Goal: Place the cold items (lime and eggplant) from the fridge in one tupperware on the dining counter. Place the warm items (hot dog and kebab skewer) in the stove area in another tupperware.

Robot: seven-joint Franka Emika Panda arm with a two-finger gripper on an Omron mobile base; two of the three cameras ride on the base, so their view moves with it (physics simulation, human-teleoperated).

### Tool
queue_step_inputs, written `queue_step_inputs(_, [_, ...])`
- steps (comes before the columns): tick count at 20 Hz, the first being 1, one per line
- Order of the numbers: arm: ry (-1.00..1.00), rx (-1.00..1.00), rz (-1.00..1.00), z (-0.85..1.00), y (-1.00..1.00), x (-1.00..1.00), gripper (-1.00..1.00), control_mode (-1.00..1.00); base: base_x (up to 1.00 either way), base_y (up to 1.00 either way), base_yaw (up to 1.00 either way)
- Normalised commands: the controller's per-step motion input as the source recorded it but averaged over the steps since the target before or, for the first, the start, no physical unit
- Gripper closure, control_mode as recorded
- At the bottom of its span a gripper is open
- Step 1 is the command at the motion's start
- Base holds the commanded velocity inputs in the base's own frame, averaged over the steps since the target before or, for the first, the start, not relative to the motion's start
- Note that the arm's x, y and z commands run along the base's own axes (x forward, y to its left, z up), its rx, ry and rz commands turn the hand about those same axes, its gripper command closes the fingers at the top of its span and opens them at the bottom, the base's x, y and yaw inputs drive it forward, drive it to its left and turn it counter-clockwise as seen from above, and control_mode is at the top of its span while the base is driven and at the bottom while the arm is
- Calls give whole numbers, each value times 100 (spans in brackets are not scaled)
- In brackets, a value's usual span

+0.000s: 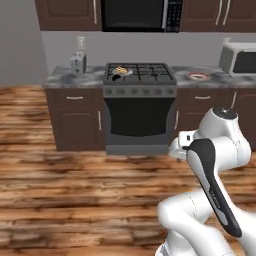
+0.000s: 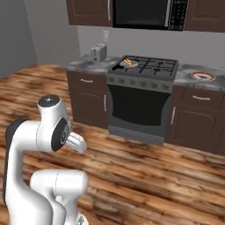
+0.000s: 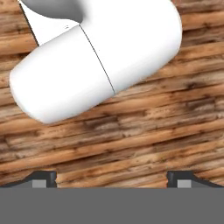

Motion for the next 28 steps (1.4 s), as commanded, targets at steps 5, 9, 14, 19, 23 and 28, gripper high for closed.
queue_step_inputs(5, [0, 0, 0, 0, 0, 0, -100, 100, 100, -3, 0])
queue_step_inputs(9, [0, 0, 0, 0, 0, 0, -100, 100, 100, 0, 0])
queue_step_inputs(14, [0, 0, 0, 0, 0, 0, -100, 100, 100, 0, 0])
queue_step_inputs(19, [0, 0, 0, 0, 0, 0, -100, 100, 100, 18, -1])
queue_step_inputs(23, [0, 0, 0, 0, 0, 0, -100, 100, 96, 25, -3])
queue_step_inputs(28, [0, 0, 0, 0, 0, 0, -100, 100, 89, 16, -1])
